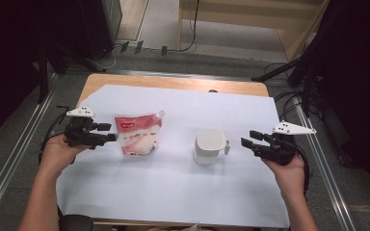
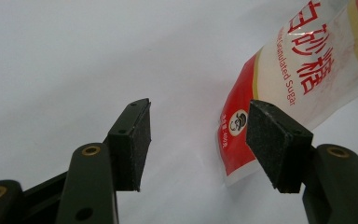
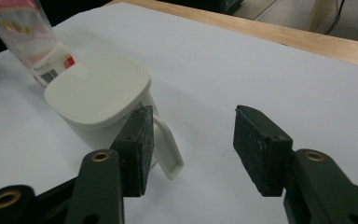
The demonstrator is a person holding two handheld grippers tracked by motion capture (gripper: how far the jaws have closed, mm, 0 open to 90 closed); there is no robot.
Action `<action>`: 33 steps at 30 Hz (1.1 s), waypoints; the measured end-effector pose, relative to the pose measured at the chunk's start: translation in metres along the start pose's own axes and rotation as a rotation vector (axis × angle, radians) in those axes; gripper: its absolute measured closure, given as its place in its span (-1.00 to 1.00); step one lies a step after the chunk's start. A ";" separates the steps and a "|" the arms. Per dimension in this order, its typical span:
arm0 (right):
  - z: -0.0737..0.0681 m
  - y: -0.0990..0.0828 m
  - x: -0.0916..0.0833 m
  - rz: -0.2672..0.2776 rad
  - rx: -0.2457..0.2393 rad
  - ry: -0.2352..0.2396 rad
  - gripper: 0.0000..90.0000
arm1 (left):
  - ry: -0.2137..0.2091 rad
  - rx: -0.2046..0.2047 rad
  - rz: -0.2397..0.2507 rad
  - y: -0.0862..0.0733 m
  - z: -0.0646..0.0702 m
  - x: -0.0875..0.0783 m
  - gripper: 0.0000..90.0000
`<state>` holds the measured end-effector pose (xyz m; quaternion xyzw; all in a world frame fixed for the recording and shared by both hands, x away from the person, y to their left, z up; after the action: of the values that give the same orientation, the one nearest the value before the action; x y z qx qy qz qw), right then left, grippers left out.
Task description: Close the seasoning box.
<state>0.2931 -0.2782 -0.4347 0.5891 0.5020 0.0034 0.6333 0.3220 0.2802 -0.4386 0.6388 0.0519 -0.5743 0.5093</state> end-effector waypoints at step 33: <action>0.042 -0.030 0.003 -0.001 0.084 -0.090 -0.13 | 0.006 -0.013 0.002 -0.006 -0.003 -0.001 -0.12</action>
<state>0.3036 -0.3167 -0.4676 0.6144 0.4729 -0.0445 0.6300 0.3202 0.2855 -0.4420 0.6373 0.0566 -0.5713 0.5141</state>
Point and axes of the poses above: each handheld gripper's, and its own axes: x roughly forward along the jaws, y roughly out of its top, z roughly to its right, the point moved 1 cm from there along x, roughly forward along the jaws, and after that the axes turned 10 degrees about -z, right-handed, at the moved point
